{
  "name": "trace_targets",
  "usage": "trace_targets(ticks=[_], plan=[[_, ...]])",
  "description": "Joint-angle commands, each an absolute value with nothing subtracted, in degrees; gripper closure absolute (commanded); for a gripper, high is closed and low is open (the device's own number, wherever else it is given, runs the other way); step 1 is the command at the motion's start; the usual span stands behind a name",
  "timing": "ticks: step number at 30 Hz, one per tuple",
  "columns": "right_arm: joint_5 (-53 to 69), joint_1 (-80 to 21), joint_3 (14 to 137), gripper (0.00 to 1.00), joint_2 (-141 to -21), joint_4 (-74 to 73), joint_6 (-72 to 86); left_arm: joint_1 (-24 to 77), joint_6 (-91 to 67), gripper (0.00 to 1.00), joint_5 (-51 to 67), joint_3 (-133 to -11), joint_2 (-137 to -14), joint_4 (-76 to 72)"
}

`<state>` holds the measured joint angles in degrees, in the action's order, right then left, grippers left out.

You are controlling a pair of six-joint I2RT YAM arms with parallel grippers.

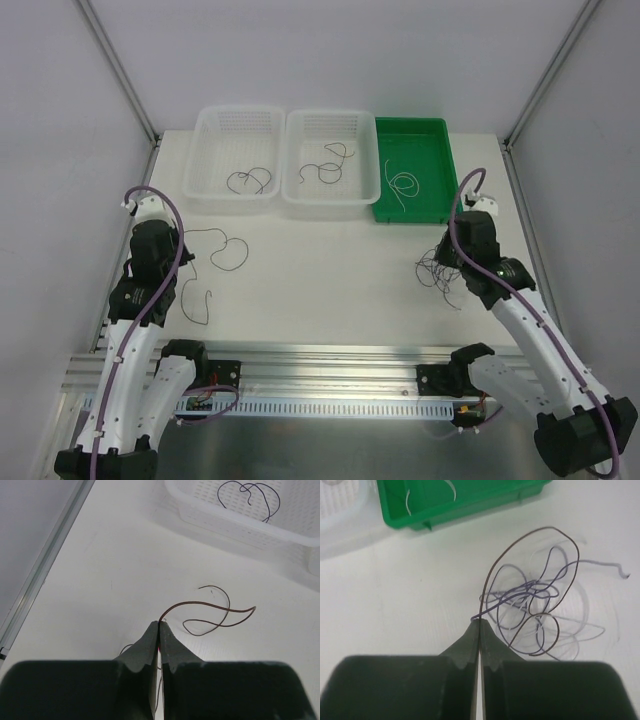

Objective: Untangle the cables

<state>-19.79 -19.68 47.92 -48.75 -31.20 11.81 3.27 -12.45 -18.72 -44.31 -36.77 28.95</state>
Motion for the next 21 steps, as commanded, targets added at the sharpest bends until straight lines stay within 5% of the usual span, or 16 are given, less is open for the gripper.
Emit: trace_targets(ticks=[1,16,19,21], plan=[[-7.9,-20.7,44.3,0.99,-50.7,-28.6,12.0,2.8,-12.7,1.00,-16.3,-45.0,-36.4,28.5],[-2.9,-48.2,41.2,0.80,-71.7,-16.1,14.9,2.8,-14.8,1.00,1.7,-45.8,-38.9,27.8],[-3.3,-53.1,44.5,0.58,-73.7,-16.6,13.5,2.8,-16.2,1.00,7.2,-48.3,-39.9,27.8],[-3.6,-55.3,46.4,0.33,-74.1,-17.9,11.9,2.8,-17.2,1.00,12.4,-51.2,-40.8,27.9]])
